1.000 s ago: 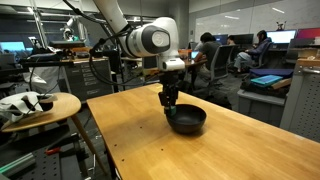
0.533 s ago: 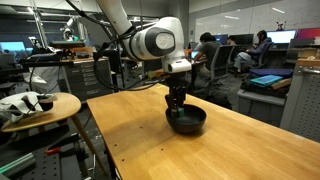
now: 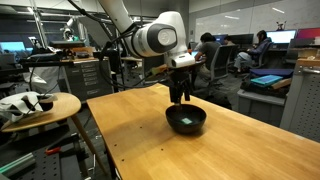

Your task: Put the block in the bowl

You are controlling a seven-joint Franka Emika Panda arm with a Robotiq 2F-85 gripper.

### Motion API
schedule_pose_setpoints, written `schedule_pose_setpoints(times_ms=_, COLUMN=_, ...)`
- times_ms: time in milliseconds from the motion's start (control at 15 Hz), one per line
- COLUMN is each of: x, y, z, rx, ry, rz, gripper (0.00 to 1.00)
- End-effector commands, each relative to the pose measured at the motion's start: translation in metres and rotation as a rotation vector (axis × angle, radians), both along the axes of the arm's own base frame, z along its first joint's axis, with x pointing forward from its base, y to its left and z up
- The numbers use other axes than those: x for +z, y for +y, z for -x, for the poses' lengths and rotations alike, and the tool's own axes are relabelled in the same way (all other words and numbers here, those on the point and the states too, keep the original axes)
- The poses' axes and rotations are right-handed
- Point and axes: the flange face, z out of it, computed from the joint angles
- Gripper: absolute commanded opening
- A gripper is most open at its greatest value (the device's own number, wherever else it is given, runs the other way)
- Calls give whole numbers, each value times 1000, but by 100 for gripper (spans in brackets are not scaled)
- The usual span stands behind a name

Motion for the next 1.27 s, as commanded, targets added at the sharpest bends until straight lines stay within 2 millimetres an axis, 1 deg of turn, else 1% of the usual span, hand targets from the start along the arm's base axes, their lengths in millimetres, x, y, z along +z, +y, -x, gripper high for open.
schedule_pose_setpoints(times_ms=0, x=41, y=-1, z=-5, rx=48, ry=-39, rz=-15, gripper=100)
schedule_pose_setpoints(times_ms=200, x=73, y=3, z=1, rx=158, ry=1, rz=-7, gripper=100)
schedule_pose_setpoints(times_ms=400, x=110, y=10, z=13, rx=322, ry=67, rz=-5, gripper=100)
schedule_pose_setpoints(times_ms=733, x=168, y=20, z=25, rx=567, ry=119, rz=-28, gripper=100)
schedule_pose_setpoints(times_ms=800, x=143, y=19, z=18, rx=486, ry=107, rz=-4, gripper=100)
schedule_pose_setpoints(times_ms=933, x=159, y=21, z=23, rx=535, ry=114, rz=-10, gripper=100)
schedule_pose_setpoints(times_ms=1000, x=162, y=22, z=24, rx=544, ry=114, rz=-9, gripper=100)
schedule_pose_setpoints(times_ms=1200, x=161, y=21, z=24, rx=553, ry=118, rz=-10, gripper=100)
